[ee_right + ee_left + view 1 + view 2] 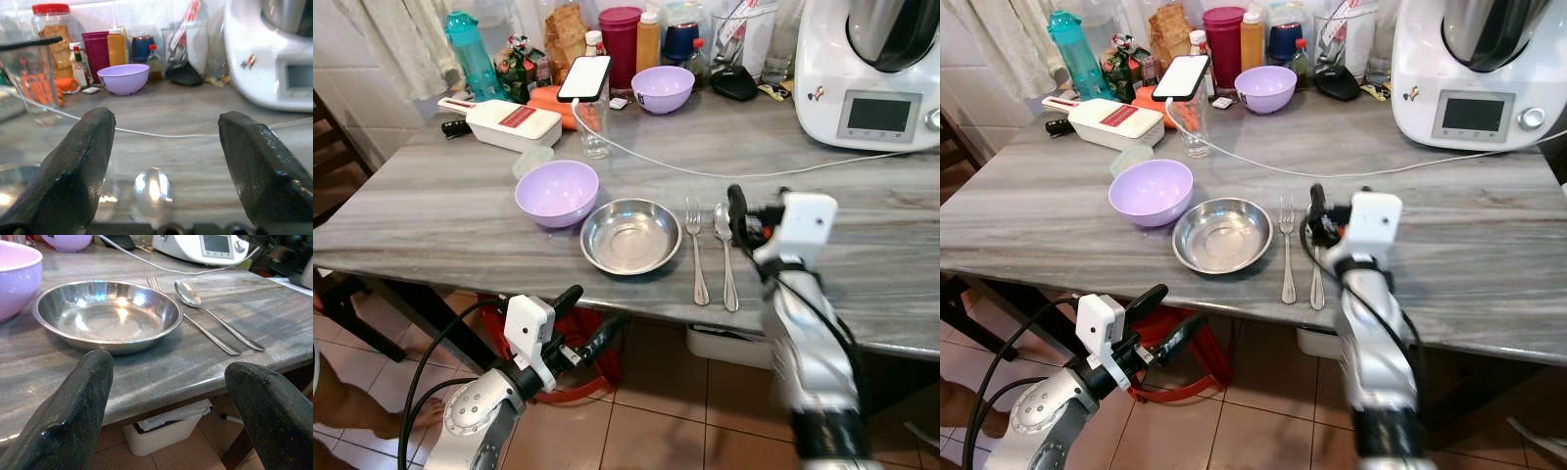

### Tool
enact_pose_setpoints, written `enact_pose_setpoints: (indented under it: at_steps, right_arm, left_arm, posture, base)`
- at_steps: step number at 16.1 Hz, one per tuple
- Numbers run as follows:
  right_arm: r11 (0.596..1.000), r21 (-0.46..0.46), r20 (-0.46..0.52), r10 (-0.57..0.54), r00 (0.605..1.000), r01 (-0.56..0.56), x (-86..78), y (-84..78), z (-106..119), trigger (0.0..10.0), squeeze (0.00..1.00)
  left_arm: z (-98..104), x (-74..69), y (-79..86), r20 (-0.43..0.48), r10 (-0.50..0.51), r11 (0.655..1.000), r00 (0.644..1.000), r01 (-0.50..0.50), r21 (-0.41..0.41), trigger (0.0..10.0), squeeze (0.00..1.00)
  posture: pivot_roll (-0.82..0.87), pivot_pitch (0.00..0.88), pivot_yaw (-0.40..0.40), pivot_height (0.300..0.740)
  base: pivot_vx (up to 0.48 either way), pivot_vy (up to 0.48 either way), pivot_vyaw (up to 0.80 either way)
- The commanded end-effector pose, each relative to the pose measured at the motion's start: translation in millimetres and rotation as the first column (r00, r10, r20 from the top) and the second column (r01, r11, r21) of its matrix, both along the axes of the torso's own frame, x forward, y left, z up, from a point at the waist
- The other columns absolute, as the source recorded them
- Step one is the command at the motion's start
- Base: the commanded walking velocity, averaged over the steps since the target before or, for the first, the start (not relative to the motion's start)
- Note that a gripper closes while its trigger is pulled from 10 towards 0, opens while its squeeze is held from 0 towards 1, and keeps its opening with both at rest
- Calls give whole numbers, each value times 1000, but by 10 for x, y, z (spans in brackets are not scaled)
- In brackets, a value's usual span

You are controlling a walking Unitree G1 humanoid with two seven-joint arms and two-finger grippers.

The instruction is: Setting the table

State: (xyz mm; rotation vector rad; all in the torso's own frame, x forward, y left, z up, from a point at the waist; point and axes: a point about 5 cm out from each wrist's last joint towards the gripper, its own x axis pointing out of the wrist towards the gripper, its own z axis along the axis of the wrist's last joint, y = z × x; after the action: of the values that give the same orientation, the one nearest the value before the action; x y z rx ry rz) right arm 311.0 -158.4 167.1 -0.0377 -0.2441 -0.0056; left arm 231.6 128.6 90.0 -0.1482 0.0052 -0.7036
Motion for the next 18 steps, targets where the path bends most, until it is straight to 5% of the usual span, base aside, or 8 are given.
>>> enact_pose_setpoints:
  at_steps: [1,9,15,17,18]
  right_arm:
    - [999,-51,39,2,999,0,-56,22,38,10000,1000]
    - [989,-140,-34,-51,998,46,-522,-138,-282,10000,1000]
    - [985,-169,-57,-53,997,43,-693,-116,-350,10000,1000]
    - [984,-170,-63,-55,997,44,-687,-115,-358,10000,753]
    - [985,-167,-70,-59,996,47,-666,-120,-360,10000,0]
  left_arm:
    - [-18,6,26,-1,0,1000,1000,0,10,10000,0]
    - [-24,32,44,8,23,1000,1000,-23,-1,10000,0]
    - [5,132,135,36,212,977,977,-212,7,10000,0]
    - [-16,173,164,39,271,962,962,-272,33,10000,0]
    - [-72,218,224,40,349,932,936,-351,93,10000,0]
  posture:
    - [-92,51,99,740]
    - [-114,31,102,740]
    - [-123,28,101,740]
    - [-121,28,100,740]
    - [-120,27,99,740]
  base:
    - [0,0,0]
    - [0,0,0]
    - [0,0,0]
    - [0,0,0]
    - [0,0,0]
